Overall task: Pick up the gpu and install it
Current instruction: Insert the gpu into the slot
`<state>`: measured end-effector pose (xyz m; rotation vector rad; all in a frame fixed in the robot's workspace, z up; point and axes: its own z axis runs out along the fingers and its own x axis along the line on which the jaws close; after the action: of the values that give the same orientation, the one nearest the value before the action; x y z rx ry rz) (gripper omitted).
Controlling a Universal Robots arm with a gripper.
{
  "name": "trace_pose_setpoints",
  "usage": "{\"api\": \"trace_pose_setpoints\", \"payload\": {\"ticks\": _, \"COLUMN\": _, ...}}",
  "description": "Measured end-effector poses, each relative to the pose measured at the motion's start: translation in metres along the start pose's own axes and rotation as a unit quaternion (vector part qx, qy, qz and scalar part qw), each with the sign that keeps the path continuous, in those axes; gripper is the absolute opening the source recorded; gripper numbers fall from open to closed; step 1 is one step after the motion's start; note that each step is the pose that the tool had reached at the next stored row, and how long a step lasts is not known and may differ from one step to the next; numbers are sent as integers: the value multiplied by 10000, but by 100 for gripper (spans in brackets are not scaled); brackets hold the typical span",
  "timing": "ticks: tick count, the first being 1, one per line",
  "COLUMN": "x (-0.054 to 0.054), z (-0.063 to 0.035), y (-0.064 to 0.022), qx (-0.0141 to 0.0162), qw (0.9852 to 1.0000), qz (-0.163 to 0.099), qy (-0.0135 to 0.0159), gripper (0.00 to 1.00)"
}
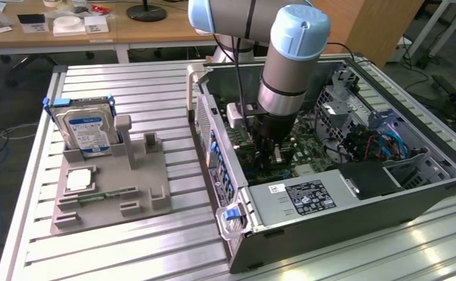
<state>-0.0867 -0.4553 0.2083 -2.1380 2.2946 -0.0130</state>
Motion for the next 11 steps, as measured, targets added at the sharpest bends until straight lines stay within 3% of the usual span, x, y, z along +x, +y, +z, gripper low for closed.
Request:
{"api": "trace_pose_setpoints", "payload": {"ticks": 7, "x": 1, "z": -4, "y": 10, "qx": 6, "qw": 10000, "qz": 0, "qy": -1, "gripper": 30}}
{"api": "trace_pose_setpoints", "payload": {"ticks": 8, "x": 1, "z": -9, "y": 11, "qx": 7, "qw": 10000, "qz": 1, "qy": -2, "gripper": 36}}
{"api": "trace_pose_setpoints", "payload": {"ticks": 11, "x": 0, "z": -34, "y": 11, "qx": 13, "qw": 10000, "qz": 1, "qy": -2, "gripper": 36}}
